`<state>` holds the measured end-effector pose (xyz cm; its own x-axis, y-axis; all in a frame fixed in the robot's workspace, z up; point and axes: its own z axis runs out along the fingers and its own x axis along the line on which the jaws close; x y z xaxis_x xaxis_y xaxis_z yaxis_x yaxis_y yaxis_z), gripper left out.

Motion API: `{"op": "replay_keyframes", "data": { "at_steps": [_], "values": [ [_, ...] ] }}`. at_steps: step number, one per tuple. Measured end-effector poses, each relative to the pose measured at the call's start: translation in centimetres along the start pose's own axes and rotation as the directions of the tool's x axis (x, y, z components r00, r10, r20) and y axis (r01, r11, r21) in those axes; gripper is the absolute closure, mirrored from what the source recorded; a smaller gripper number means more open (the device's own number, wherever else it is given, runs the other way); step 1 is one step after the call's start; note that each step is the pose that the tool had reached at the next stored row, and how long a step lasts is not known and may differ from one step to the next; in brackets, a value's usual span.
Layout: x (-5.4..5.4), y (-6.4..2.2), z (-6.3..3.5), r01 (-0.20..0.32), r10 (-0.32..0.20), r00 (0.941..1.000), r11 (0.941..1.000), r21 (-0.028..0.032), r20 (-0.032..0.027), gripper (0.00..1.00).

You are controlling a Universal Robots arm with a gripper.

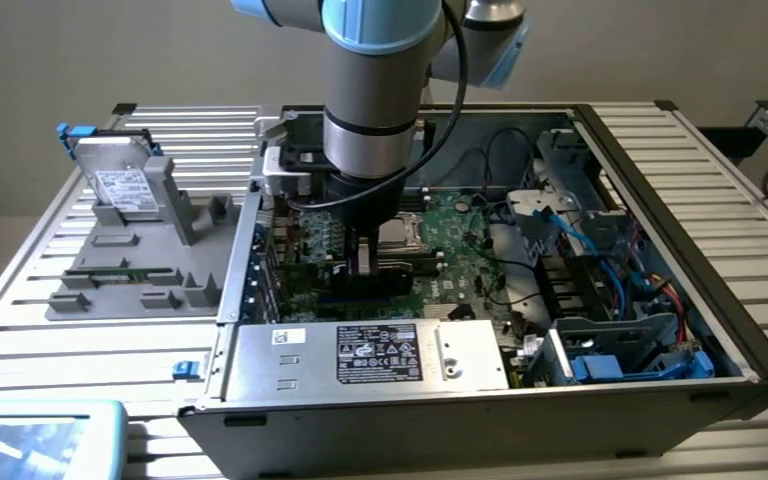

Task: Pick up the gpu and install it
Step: 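Insert the gpu into the slot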

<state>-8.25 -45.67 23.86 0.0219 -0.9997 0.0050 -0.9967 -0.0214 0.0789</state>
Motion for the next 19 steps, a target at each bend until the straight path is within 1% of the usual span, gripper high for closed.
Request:
{"op": "replay_keyframes", "data": {
  "at_steps": [6,7,9,10,11,12,14,15,19],
  "values": [
    [0.0,0.0,0.0,0.0,0.0,1.0,1.0,0.0,0.0,0.71],
    [0.0,0.01,0.0,0.0,0.0,1.0,1.0,-0.001,0.0002,0.71],
    [0.0,0.05,0.0,-0.001,0.001,1.0,1.0,-0.0003,0.0006,0.7],
    [0.0,0.02,-0.03,0.0,0.0,1.0,1.0,-0.0003,0.0004,0.64],
    [0.0,0.01,-0.06,0.0,0.0,1.0,1.0,-0.0001,0.0002,0.64],
    [0.0,0.01,-0.08,0.0,0.0,1.0,1.0,0.0005,0.0003,0.57],
    [0.0,0.0,-0.21,0.0,0.0,1.0,1.0,0.0024,0.0,0.57],
    [0.0,0.01,-0.44,0.0,0.0,1.0,1.0,0.0026,0.0001,0.57],
    [0.0,0.14,-2.21,0.0,0.0,1.0,1.0,0.0027,0.0002,0.57]
  ]
}}
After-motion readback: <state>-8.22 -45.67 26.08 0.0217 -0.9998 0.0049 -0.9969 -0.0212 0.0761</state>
